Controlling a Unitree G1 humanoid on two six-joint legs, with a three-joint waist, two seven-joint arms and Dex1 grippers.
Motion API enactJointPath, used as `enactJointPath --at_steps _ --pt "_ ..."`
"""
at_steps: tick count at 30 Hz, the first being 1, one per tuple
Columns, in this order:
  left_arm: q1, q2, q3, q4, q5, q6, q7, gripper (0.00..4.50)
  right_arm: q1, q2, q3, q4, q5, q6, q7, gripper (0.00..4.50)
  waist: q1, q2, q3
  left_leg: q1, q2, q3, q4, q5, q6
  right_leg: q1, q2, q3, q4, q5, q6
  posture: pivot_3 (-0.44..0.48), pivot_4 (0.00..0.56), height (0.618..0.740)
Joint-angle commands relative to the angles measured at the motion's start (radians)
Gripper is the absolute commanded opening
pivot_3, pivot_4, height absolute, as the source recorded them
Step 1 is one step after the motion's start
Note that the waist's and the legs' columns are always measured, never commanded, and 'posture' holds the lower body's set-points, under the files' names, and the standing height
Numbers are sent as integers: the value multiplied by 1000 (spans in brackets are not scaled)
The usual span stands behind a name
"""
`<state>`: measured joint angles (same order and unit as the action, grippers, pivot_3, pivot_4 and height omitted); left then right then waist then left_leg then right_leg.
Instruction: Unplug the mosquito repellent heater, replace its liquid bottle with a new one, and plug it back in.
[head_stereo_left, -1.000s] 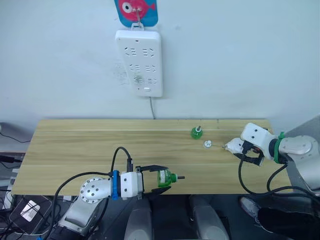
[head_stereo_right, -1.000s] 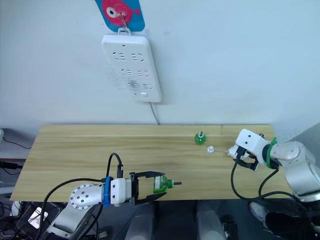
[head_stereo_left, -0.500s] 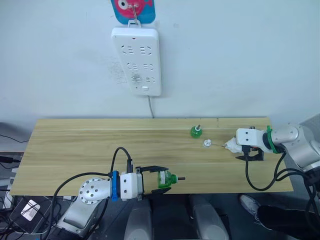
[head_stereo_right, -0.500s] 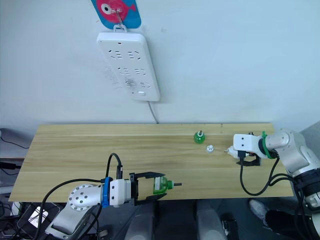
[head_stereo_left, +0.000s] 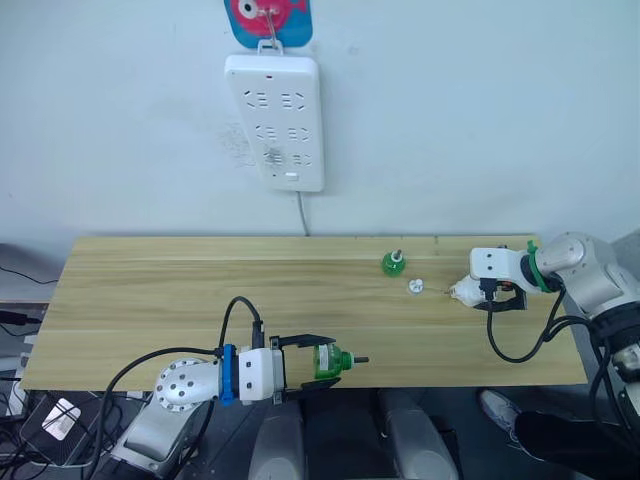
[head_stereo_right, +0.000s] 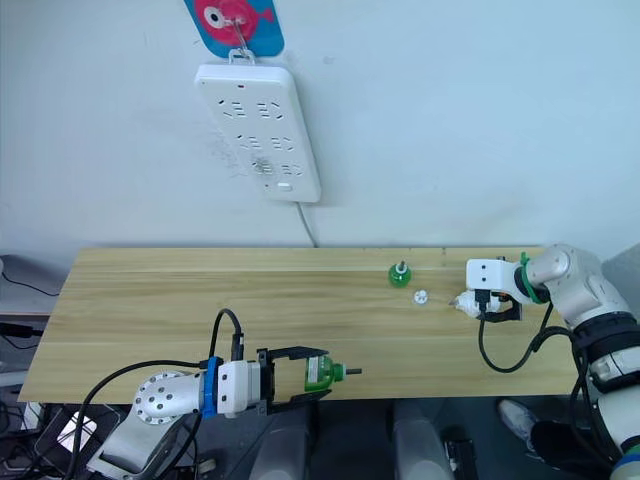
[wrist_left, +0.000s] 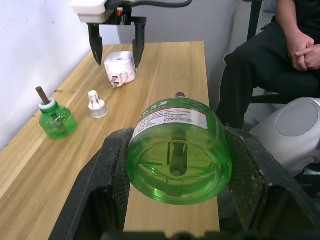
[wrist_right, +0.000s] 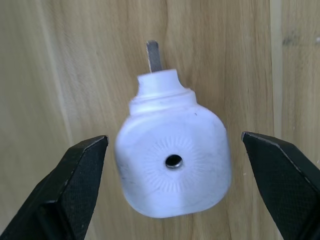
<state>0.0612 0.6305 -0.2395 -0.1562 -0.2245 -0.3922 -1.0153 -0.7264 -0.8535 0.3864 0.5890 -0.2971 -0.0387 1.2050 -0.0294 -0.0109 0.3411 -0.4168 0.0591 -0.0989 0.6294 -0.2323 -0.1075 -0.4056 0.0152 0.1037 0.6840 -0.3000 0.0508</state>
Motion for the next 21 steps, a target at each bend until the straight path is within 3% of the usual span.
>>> enactJointPath --at_steps 1,5,10,16,18,21 --pt "7 2 -2 -41 -4 0 -5 2353 -41 7 19 80 -29 -50 29 4500 0 0 0 0 0 0 0 0 0 0 0 0 0 0 0 51 351 740" --pt "8 2 -2 -45 -3 4 -5 2353 -72 28 31 148 -52 -95 15 4500 0 0 0 0 0 0 0 0 0 0 0 0 0 0 0 51 351 740" --pt "7 1 -2 -48 -3 6 -6 2353 -80 43 26 170 -58 -115 18 2997 0 0 0 0 0 0 0 0 0 0 0 0 1 0 0 57 348 740" --pt "4 4 -4 -68 -27 46 -13 2353 -52 21 -9 118 -25 -88 56 3008 0 0 0 1 0 0 0 0 0 0 0 0 4 0 0 54 345 740" --pt "3 14 -5 -109 -74 148 -15 2353 -35 -2 -46 65 19 -30 85 3008 0 0 0 1 0 0 1 0 0 0 0 0 5 0 0 54 343 740" --pt "-57 49 32 -271 -380 611 84 2353 94 -92 -234 -250 241 339 202 3008 13 3 2 0 -1 -3 1 0 0 0 -1 -1 6 0 0 50 332 740"
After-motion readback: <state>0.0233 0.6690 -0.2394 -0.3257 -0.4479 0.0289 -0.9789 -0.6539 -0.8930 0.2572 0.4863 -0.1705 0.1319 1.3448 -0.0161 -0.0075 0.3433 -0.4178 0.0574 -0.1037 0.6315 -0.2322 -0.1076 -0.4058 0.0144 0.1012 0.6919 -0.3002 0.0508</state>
